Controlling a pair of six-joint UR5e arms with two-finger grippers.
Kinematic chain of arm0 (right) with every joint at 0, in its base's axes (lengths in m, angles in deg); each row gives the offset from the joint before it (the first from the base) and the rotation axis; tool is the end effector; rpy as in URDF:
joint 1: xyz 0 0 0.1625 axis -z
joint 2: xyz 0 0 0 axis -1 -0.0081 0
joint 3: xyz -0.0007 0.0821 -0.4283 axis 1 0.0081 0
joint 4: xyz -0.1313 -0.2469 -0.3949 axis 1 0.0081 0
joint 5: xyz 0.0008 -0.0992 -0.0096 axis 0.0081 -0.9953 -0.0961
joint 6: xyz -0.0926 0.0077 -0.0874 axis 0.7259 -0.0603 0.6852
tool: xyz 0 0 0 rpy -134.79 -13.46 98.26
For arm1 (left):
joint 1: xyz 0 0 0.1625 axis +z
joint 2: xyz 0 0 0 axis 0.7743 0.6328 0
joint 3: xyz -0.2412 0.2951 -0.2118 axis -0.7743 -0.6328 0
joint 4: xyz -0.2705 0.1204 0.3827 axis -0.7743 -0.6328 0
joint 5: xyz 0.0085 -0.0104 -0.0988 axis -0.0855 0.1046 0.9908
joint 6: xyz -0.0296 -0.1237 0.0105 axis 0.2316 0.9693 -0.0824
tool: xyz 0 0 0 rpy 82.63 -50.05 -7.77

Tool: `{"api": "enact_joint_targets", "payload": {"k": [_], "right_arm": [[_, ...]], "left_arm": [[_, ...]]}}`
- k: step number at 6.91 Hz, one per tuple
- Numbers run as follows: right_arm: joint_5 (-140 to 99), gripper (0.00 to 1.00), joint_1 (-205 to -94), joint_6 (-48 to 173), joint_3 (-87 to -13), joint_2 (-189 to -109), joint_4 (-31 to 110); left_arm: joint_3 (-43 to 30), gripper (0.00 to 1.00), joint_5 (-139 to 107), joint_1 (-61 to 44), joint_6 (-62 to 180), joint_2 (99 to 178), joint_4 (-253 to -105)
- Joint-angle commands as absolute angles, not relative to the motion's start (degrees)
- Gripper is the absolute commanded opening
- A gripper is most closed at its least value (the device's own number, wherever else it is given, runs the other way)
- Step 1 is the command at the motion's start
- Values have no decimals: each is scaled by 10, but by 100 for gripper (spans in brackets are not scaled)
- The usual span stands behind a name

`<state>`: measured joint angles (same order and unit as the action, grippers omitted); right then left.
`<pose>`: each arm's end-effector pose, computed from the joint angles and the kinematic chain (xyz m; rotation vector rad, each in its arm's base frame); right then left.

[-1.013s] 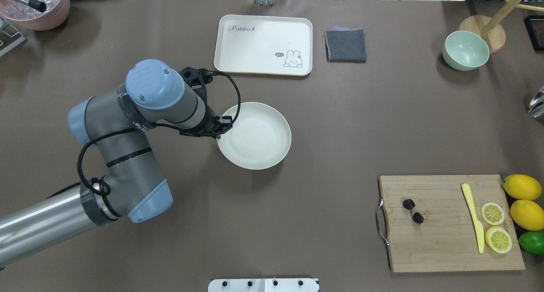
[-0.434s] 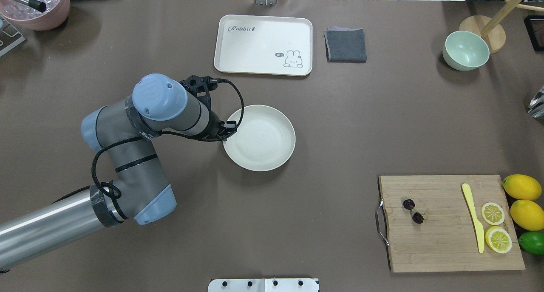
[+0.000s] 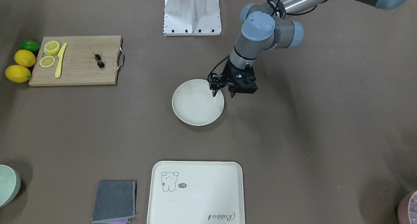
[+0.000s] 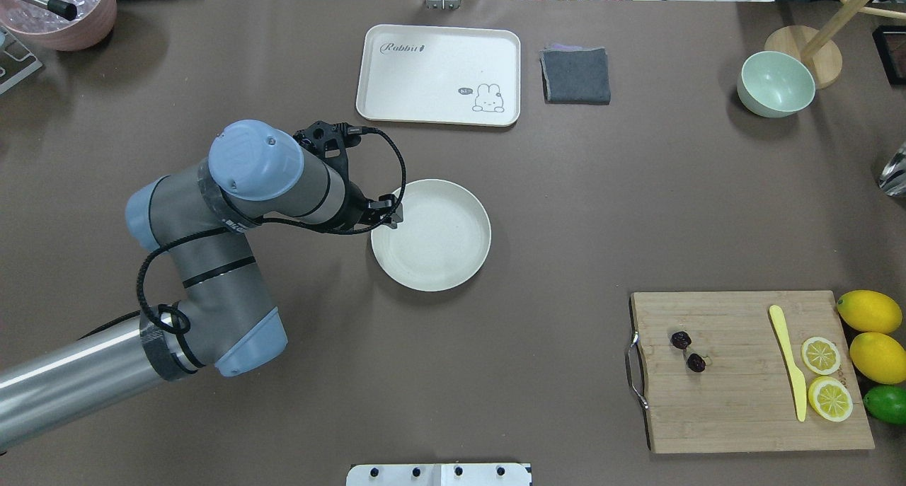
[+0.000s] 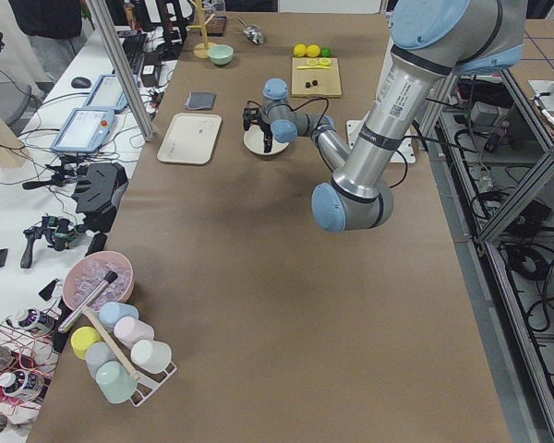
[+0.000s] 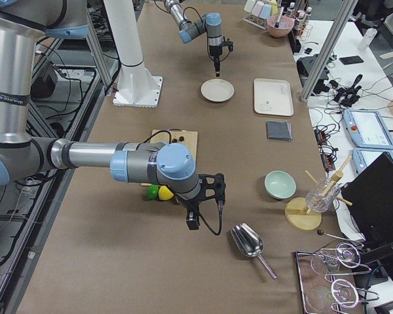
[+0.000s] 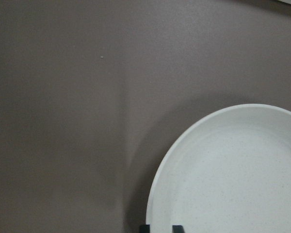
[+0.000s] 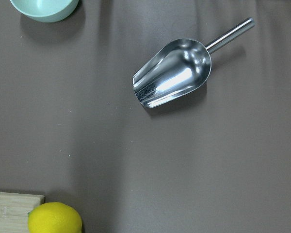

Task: Place red cherry on plate

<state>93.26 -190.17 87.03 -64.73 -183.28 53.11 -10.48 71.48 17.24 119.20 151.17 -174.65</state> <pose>0.1249 -0.4463 0.6406 0.1785 -0.7975 0.0219 0.5816 -0.4949 0.2297 0.1388 1.0464 -0.1241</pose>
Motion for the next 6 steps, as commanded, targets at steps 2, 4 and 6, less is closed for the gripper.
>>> {"api": "enact_joint_targets", "payload": {"k": [2,4,6], "right_arm": [[933,100,-1903,870,-648,-1832,531],[933,100,-1908,870,-649,-1832,534],[933,100,-1910,870,-652,-1843,535]], "left_arm": [[-224,98,845,51,1125,1387,-1744],[-273,98,958,-72,983,1285,-1745],[-274,98,1049,-211,784,1177,-1746]]}}
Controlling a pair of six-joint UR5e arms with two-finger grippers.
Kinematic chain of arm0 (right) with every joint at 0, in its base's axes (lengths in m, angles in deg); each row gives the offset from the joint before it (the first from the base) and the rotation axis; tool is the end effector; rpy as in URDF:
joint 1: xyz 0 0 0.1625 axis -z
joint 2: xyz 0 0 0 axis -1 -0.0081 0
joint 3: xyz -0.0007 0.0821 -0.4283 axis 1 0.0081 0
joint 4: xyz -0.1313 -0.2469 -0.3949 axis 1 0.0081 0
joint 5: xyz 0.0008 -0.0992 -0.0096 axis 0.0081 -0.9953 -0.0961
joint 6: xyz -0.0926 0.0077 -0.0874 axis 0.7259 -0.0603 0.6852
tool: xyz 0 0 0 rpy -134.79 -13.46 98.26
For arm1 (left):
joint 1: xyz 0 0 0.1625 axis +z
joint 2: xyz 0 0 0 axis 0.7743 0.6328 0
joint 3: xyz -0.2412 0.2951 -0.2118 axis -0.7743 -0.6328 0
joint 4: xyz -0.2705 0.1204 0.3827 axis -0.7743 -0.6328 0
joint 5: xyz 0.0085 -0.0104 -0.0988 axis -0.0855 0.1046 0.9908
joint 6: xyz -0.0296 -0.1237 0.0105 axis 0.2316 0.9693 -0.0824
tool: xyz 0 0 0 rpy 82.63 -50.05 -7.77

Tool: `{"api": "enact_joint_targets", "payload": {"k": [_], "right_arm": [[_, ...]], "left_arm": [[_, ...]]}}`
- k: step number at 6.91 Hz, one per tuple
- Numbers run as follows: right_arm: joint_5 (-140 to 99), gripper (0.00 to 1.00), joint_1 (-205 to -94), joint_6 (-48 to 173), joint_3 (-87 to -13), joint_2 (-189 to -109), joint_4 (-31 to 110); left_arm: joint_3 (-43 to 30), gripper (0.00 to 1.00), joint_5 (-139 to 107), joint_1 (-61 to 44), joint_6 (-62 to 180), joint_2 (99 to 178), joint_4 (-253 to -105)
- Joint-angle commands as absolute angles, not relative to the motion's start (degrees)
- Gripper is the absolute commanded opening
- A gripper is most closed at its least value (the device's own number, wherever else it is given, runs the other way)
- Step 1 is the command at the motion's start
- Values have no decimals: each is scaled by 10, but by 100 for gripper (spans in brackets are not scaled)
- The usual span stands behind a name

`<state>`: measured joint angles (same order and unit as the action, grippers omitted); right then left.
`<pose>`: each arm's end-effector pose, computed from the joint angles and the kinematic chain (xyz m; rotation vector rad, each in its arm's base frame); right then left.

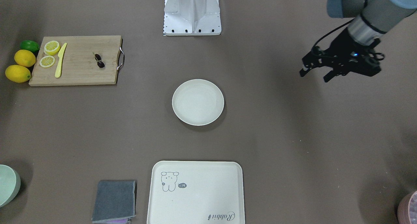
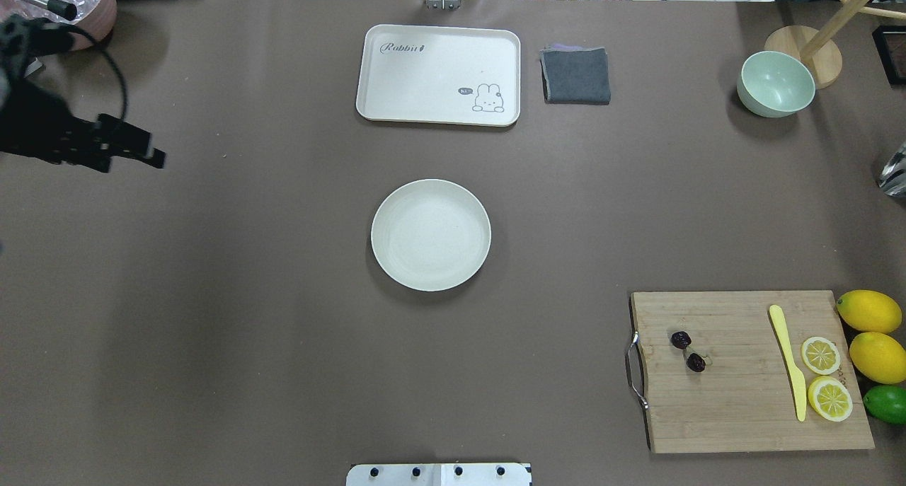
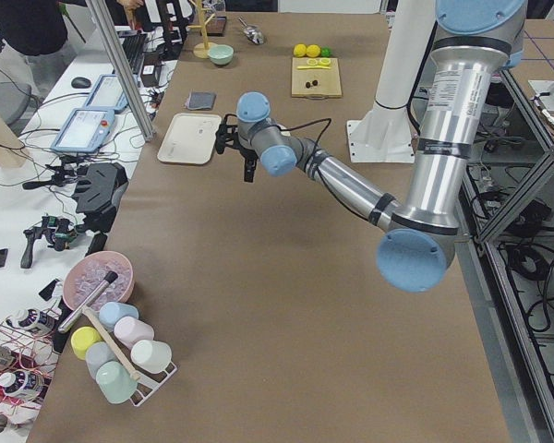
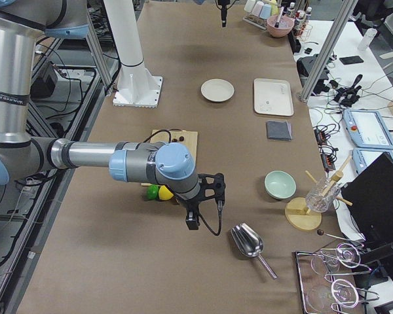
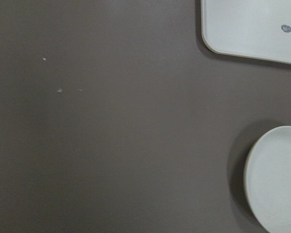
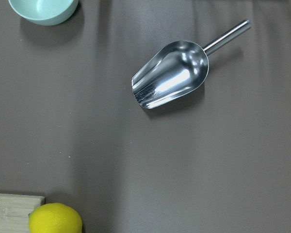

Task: Place red cherry on plate

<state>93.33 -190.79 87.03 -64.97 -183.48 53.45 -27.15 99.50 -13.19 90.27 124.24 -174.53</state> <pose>0.1293 -0.4431 0.6403 0.1782 -0.7986 0.0342 0.2217 -0.5439 0.3711 0.1839 1.0836 0.0303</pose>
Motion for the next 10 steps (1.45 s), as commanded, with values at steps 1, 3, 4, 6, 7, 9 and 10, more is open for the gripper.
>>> {"api": "enact_joint_targets", "payload": {"k": [1,3,4,6,7,9,10], "right_arm": [[940,100,-1910,869,-661,-1852,537],[947,100,-1910,869,-663,-1852,545],[940,100,-1910,869,-662,-1853,545],[922,100,-1913,870,-663,-1853,545],[922,100,-1913,870,-663,-1853,545],[923,100,-1913,870,-664,-1852,544],[922,100,-1913,870,-662,-1849,544]], "left_arm": [[-269,98,1064,-249,711,1136,-1745],[-228,98,1063,-319,591,1090,-1738],[-206,98,1054,-353,532,1090,-1704],[-209,98,994,-399,466,1096,-1618],[-209,98,972,-400,465,1097,-1601],[-210,98,937,-409,466,1108,-1562],[-208,98,937,-412,465,1125,-1525]]}}
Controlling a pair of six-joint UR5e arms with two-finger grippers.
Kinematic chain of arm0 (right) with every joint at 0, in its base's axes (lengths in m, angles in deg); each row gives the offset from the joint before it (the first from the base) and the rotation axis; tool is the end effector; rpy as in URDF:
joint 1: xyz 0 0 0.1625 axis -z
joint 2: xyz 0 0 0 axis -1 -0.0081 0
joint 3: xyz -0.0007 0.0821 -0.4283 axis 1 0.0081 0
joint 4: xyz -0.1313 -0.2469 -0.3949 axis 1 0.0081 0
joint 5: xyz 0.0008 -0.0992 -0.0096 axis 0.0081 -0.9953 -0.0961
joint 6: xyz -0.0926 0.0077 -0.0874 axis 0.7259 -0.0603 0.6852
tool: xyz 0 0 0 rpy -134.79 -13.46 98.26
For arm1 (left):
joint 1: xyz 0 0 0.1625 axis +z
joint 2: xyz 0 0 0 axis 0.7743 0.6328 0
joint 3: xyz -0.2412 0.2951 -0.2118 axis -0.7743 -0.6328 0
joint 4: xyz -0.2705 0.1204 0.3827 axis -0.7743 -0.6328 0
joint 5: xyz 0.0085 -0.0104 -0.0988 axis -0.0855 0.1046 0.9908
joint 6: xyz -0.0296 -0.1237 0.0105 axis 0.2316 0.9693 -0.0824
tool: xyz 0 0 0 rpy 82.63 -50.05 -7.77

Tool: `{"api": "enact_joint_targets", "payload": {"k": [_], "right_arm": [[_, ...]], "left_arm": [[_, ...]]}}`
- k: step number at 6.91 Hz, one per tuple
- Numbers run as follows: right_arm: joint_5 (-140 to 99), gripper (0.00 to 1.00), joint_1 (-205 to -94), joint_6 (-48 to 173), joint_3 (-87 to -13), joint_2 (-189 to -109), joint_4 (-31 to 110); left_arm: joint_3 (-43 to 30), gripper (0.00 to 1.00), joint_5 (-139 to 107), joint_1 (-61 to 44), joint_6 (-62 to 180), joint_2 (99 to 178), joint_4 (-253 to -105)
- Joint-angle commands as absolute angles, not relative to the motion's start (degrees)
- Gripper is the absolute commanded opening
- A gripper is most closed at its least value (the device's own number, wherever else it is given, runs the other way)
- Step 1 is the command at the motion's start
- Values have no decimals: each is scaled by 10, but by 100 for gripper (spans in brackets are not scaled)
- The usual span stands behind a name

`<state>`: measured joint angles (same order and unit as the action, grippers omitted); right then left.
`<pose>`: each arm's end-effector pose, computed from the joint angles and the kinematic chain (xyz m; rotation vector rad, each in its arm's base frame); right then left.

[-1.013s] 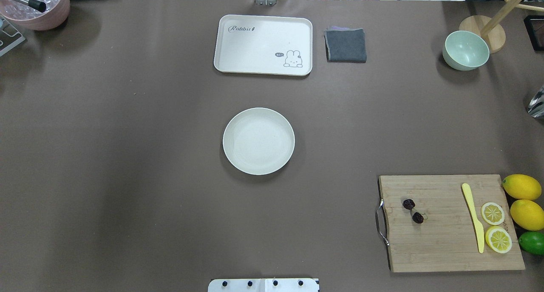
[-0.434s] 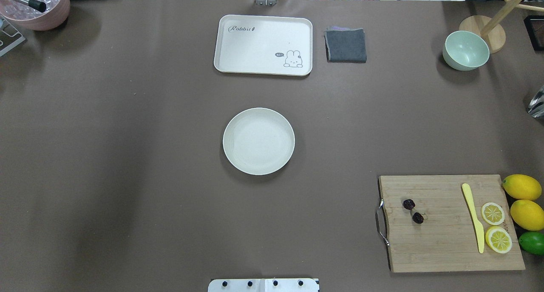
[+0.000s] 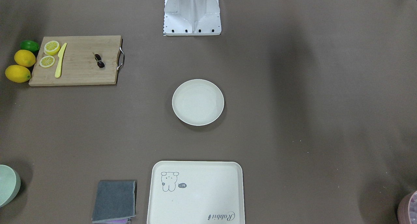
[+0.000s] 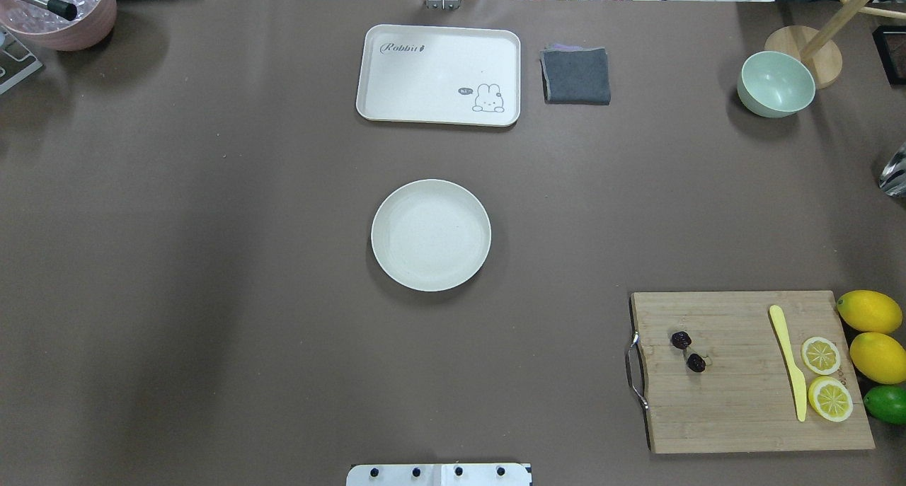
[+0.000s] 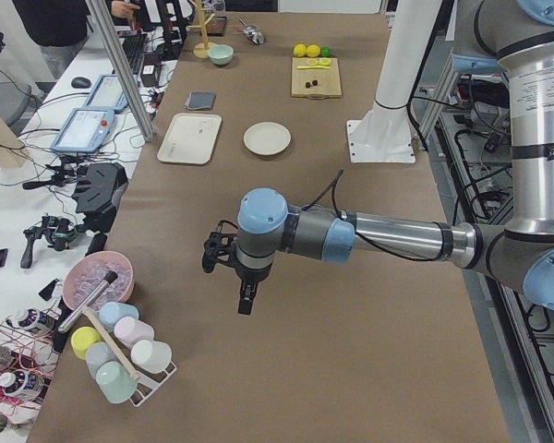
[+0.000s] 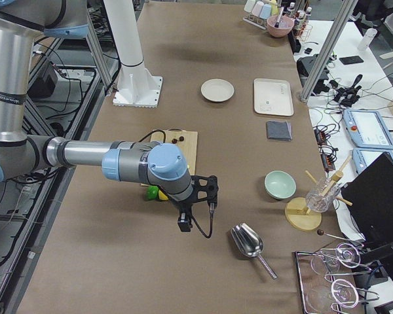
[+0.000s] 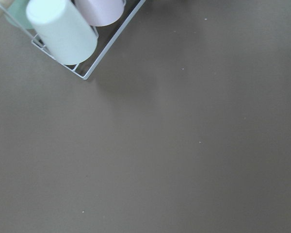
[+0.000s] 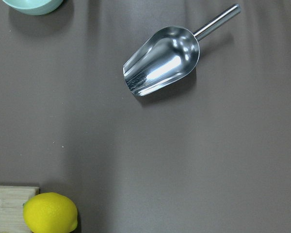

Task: Place red cherry on plate

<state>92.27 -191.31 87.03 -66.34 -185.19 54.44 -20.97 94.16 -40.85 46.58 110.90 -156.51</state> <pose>0.1319 -0.4275 0.6438 0.1571 -0.7835 0.0526 -0.0627 -0.5136 0.6108 0.1715 0.7272 0.0000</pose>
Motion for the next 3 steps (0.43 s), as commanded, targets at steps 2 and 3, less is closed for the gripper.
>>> {"api": "enact_joint_targets", "payload": {"k": [2,3], "right_arm": [[922,100,-1921,870,-663,-1848,543],[923,100,-1931,871,-665,-1847,543]], "left_arm": [[-210,98,937,-417,464,1121,-1522],[-204,98,937,-424,459,1125,-1521]]}}
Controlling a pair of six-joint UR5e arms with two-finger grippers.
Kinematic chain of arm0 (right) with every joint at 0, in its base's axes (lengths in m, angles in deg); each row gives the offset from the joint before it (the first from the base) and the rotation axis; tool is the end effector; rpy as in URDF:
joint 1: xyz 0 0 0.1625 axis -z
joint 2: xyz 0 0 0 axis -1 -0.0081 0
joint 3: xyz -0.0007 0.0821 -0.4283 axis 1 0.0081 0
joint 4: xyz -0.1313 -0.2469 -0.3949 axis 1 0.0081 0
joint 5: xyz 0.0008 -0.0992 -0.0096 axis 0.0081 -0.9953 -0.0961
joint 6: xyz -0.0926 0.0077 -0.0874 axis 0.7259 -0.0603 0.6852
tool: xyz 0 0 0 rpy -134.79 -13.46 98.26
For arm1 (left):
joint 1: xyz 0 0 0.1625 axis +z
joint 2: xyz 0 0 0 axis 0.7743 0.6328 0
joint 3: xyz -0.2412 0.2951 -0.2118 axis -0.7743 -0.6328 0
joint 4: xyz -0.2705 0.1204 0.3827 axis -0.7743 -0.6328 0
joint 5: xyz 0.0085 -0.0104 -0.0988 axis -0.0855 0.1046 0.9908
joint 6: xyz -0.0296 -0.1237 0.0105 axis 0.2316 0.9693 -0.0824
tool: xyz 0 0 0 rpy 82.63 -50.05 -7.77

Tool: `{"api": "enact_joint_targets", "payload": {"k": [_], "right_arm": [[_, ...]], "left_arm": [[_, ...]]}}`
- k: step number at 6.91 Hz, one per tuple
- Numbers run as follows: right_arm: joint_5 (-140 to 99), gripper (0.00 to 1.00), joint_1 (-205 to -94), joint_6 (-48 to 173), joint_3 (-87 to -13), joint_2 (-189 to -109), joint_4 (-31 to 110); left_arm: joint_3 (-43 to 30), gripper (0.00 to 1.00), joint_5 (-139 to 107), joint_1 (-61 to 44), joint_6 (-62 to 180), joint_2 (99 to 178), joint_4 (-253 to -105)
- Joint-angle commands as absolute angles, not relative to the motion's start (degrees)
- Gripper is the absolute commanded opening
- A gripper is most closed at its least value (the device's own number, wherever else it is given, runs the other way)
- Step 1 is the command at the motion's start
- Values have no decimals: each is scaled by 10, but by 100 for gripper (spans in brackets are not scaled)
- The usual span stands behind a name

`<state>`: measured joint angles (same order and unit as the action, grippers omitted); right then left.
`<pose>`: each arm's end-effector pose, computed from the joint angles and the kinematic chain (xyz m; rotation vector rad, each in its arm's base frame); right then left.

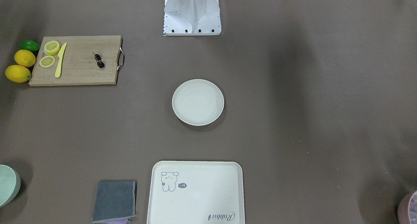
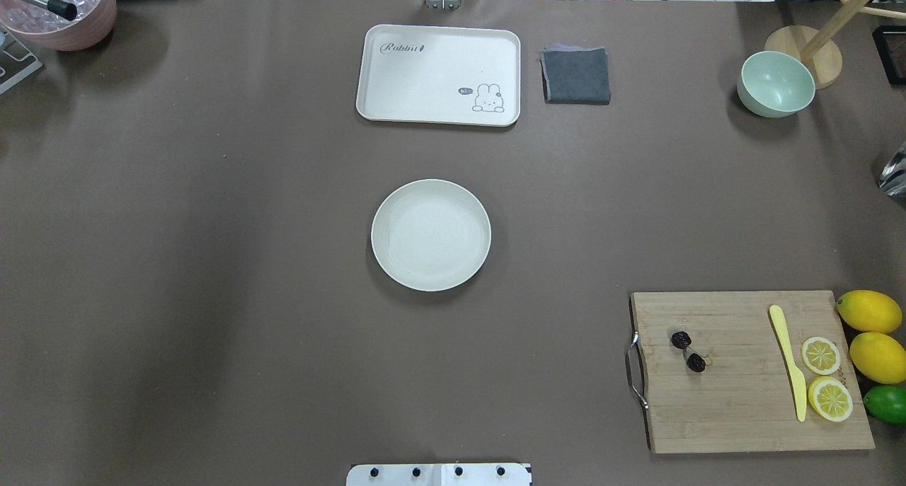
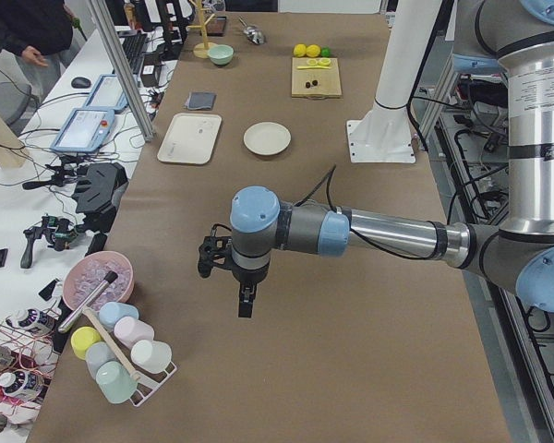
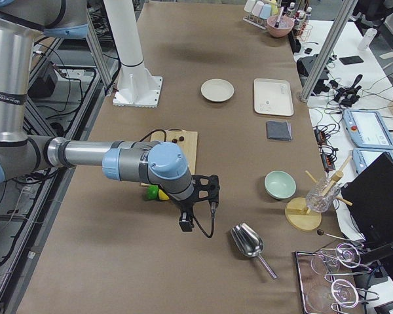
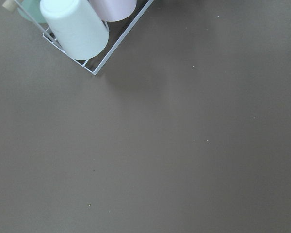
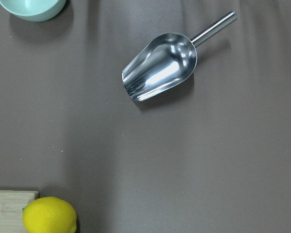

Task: Place red cherry on plate

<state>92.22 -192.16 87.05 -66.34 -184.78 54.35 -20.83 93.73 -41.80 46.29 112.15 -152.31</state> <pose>0.1391 -0.4290 0.6405 0.1710 -0.7800 0.0629 -0.0721 -0.5165 0.6099 0.1279 0.7192 -0.0313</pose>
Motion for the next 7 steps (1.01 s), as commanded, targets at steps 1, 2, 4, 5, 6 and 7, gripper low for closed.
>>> {"api": "enact_joint_targets", "payload": {"k": [1,2,4,5,6,7], "right_arm": [[919,100,-1931,861,-688,-1845,545],[911,100,-1897,814,-716,-1817,575],[894,100,-1806,726,-726,-1715,637],[892,100,-1756,651,-733,-1669,641],[887,100,-1693,577,-777,-1662,640],[879,100,-1625,484,-858,-1656,639]], "left_arm": [[-200,98,937,-424,459,1126,-1522],[-199,98,936,-424,459,1126,-1522],[-194,98,940,-427,459,1126,-1522],[-195,98,941,-427,460,1126,-1522],[-201,98,938,-426,464,1131,-1522],[-206,98,941,-426,465,1133,-1521]]}}
